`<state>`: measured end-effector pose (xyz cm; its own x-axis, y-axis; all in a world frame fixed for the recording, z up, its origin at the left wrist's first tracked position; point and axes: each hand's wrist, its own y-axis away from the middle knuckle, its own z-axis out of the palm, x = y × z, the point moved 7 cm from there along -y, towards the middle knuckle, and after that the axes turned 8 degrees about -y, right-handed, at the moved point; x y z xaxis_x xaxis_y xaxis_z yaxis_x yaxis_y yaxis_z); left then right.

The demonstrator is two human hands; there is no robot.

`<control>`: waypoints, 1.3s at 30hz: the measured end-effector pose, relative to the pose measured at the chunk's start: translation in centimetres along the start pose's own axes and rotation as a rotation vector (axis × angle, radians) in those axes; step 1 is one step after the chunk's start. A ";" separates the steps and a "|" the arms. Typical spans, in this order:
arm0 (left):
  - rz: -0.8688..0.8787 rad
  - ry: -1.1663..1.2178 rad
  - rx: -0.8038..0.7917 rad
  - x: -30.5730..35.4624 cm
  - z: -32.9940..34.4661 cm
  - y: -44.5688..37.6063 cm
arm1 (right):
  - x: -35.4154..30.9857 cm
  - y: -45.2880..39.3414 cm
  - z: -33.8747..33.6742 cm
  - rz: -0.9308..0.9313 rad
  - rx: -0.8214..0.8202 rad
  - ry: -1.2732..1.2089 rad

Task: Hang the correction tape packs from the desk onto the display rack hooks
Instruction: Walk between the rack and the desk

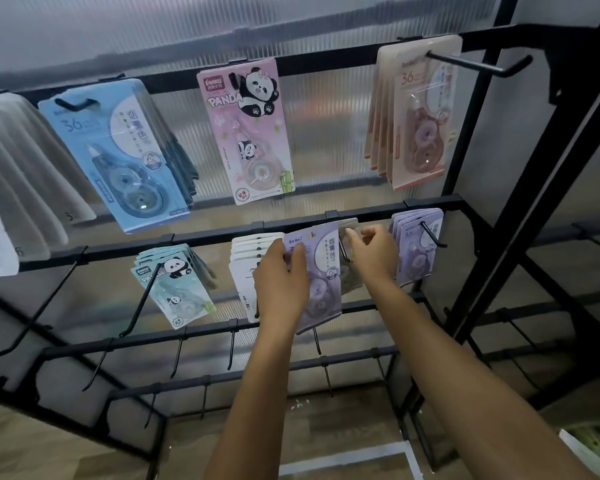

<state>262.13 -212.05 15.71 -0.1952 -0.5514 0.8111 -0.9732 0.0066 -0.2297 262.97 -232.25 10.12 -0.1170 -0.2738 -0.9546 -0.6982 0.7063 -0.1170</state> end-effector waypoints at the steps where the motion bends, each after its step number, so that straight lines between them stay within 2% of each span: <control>1: -0.016 0.036 -0.003 -0.1 0.2 -0.1 | 0.0 0.1 -0.3 0.002 0.009 -0.030; 4: -0.032 0.139 -0.035 0.0 1.4 -0.1 | -0.5 0.8 -1.9 -0.033 0.040 -0.163; 7: -0.013 0.200 -0.089 0.9 3.0 0.3 | -1.2 1.8 -3.5 -0.072 0.004 -0.347; 11: 0.078 0.253 -0.200 3.4 5.8 1.4 | -2.1 3.2 -5.5 -0.151 -0.091 -0.439; 14: 0.143 0.257 -0.293 4.9 8.3 2.5 | -1.0 3.6 -7.7 -0.135 -0.033 -0.463; 18: 0.205 0.166 -0.398 5.9 11.7 3.9 | 1.4 3.3 -11.2 -0.087 0.103 -0.445; 25: 0.238 0.037 -0.437 7.1 13.6 5.0 | 3.6 1.7 -14.6 0.000 0.245 -0.374; 28: 0.226 -0.012 -0.495 6.9 14.2 5.2 | 4.3 1.1 -14.8 0.017 0.249 -0.305; 39: 0.271 -0.141 -0.517 6.6 14.9 4.8 | 6.0 0.3 -14.1 0.068 0.228 -0.223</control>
<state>257.99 -228.09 11.97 -0.4611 -0.5781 0.6731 -0.8306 0.5482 -0.0981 252.08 -242.87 8.20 0.0170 -0.0895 -0.9958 -0.5150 0.8529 -0.0855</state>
